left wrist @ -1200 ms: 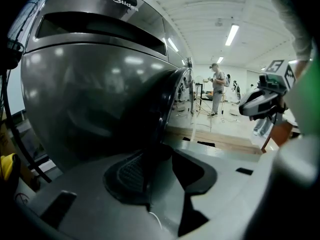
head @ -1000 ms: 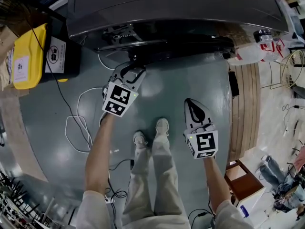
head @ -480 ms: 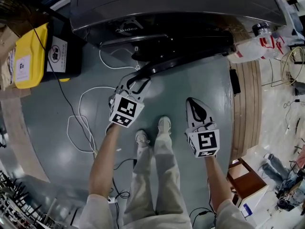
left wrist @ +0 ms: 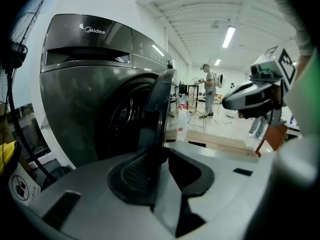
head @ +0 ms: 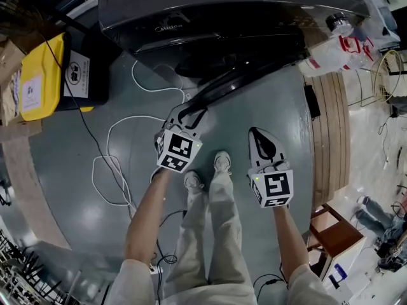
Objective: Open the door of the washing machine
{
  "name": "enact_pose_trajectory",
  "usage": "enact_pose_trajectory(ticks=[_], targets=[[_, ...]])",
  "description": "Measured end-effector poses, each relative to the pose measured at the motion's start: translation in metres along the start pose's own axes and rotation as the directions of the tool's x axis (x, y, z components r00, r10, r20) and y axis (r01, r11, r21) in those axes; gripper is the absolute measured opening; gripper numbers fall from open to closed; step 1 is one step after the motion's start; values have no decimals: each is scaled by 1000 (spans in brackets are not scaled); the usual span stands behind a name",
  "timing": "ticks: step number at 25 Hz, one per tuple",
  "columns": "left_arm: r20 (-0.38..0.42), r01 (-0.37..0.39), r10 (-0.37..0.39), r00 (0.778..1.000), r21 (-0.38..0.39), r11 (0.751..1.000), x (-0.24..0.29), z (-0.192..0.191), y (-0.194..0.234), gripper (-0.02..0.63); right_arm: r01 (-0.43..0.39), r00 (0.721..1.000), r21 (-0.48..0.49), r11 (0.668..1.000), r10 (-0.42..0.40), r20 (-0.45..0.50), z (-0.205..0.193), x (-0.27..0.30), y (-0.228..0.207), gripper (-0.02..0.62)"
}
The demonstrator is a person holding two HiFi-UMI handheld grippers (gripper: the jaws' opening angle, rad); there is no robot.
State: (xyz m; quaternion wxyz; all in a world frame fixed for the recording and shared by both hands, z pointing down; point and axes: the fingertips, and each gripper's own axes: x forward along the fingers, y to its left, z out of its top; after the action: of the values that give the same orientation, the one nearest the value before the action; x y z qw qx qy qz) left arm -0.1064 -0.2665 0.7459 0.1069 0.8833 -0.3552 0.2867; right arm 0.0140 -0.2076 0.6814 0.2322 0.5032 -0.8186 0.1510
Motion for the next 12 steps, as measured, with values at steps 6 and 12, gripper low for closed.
enact_pose_trajectory(ticks=[6,12], targets=[[7,10,-10,1000,-5,1000,-3,-4,-13,105,23,1000,16,1000,-23,3,-15,-28,14,-2],[9,-29,29,1000,-1,1000,-2,0,-17,106,8,1000,25,1000,-8,14,-29,-46,9,-2]])
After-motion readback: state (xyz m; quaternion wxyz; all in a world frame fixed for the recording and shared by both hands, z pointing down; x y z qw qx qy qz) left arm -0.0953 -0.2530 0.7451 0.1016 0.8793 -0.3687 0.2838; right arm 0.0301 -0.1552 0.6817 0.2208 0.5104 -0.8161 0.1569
